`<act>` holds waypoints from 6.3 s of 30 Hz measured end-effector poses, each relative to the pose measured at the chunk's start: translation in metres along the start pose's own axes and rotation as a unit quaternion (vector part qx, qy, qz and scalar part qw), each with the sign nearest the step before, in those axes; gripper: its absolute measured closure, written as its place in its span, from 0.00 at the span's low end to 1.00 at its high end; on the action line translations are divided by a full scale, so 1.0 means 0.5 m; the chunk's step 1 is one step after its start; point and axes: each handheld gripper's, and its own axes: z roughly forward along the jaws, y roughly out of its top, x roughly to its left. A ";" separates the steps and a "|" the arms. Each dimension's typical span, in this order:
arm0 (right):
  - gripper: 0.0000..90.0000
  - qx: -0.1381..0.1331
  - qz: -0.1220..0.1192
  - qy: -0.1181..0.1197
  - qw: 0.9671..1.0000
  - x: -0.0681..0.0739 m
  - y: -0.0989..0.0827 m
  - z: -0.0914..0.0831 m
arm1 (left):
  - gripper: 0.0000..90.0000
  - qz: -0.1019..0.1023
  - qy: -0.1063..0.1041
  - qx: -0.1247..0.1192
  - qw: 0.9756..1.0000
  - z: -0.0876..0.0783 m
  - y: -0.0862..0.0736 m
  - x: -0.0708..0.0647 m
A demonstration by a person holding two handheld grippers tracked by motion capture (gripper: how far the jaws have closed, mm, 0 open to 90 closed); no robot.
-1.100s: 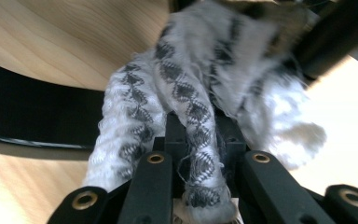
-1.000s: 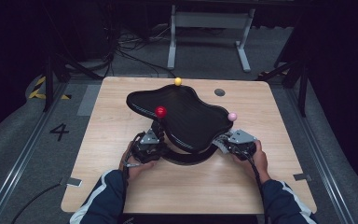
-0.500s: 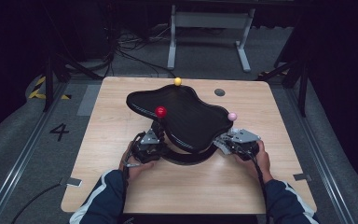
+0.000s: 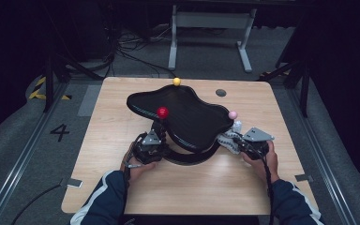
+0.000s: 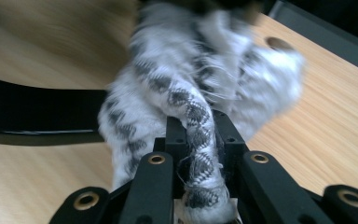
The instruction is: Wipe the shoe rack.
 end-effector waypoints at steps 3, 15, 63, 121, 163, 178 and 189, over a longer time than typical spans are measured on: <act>0.89 0.003 -0.018 0.017 1.000 0.024 0.006 0.012 | 0.83 -0.002 -0.002 -0.002 1.000 0.001 0.000 0.000; 0.88 0.027 -0.045 0.071 0.996 0.079 0.014 0.036 | 0.83 -0.006 -0.004 -0.003 1.000 0.001 -0.001 0.000; 0.90 0.012 -0.011 0.075 0.997 0.067 0.027 0.065 | 0.83 -0.011 -0.015 -0.010 1.000 0.002 -0.005 0.004; 0.89 0.025 -0.001 0.026 0.999 0.026 -0.005 0.061 | 0.82 0.010 -0.030 -0.011 0.999 0.001 -0.011 -0.014; 0.88 -0.006 -0.067 0.146 0.987 0.202 0.055 0.040 | 0.82 0.006 -0.032 -0.013 0.999 0.003 -0.010 -0.013; 0.88 0.009 -0.052 0.078 0.996 0.098 0.030 0.050 | 0.82 0.006 -0.034 -0.015 0.999 0.003 -0.011 -0.012; 0.89 0.031 -0.012 0.034 0.999 0.031 -0.002 0.055 | 0.82 0.004 -0.037 -0.017 0.999 0.004 -0.011 -0.012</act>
